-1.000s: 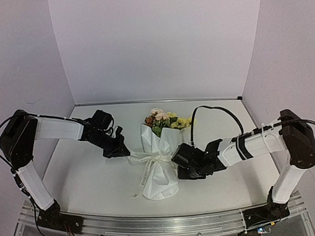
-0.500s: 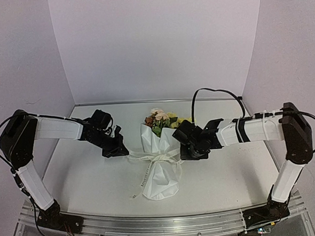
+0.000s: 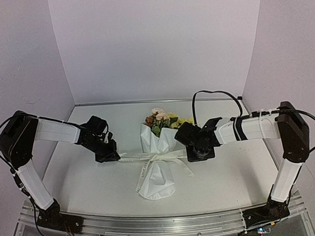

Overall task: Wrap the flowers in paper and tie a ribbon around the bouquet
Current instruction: Tie the ribbon around the folded bouquet.

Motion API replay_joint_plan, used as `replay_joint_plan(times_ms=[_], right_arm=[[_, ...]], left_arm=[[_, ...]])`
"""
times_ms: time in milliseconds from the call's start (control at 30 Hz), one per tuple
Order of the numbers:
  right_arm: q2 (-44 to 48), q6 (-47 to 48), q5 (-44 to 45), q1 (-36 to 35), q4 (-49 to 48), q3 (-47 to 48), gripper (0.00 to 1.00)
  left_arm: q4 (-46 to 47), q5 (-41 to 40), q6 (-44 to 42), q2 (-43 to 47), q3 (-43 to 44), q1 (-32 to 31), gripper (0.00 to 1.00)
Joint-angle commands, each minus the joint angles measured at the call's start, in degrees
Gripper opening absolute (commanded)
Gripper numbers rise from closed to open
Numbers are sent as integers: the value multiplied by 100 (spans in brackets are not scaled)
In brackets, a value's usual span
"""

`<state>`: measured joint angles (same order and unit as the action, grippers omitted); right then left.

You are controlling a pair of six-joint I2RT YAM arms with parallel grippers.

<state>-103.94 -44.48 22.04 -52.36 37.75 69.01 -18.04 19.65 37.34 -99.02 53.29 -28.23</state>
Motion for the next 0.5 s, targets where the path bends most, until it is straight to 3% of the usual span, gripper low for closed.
replay_joint_plan(times_ms=[0, 467], right_arm=[[-68, 103, 402, 24, 538, 116, 0], [-112, -211, 712, 44, 1032, -291, 0]], left_arm=[[-34, -260, -62, 285, -119, 110, 0], [33, -582, 144, 799, -666, 476, 0]])
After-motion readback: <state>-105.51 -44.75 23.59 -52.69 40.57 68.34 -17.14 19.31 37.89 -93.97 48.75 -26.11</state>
